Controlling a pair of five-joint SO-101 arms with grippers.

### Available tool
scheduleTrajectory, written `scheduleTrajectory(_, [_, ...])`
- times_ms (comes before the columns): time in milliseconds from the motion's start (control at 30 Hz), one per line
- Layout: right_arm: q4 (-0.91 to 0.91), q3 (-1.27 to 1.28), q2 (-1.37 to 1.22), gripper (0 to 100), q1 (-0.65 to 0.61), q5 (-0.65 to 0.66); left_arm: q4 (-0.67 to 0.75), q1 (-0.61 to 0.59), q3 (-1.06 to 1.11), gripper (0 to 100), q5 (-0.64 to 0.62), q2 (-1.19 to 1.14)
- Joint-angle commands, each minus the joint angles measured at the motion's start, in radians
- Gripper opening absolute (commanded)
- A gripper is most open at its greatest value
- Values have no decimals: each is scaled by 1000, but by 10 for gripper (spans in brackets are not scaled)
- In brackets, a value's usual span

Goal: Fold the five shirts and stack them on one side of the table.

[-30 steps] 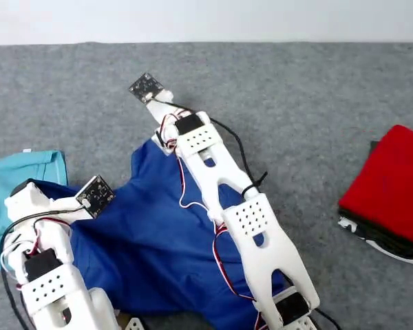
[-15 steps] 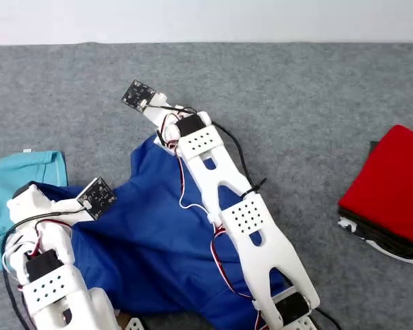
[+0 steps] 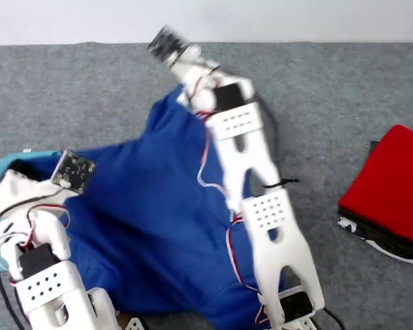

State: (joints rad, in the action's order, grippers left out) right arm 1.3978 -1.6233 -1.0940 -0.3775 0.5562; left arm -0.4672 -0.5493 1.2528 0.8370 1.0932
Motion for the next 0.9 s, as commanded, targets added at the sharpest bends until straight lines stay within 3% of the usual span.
scheduleTrajectory(0, [5, -58, 182, 10, 90, 12, 28, 64, -76, 5, -75, 12])
scheduleTrajectory(333, [-2, -52, 297, 10, 265, 60, 135, 258, -76, 5, -74, -74])
scheduleTrajectory(533, [-88, -55, 237, 10, 305, 60, 244, 267, -240, 5, -74, -439])
scheduleTrajectory(867, [-303, -57, 96, 10, 305, 127, 256, 293, -782, 5, -74, -1074])
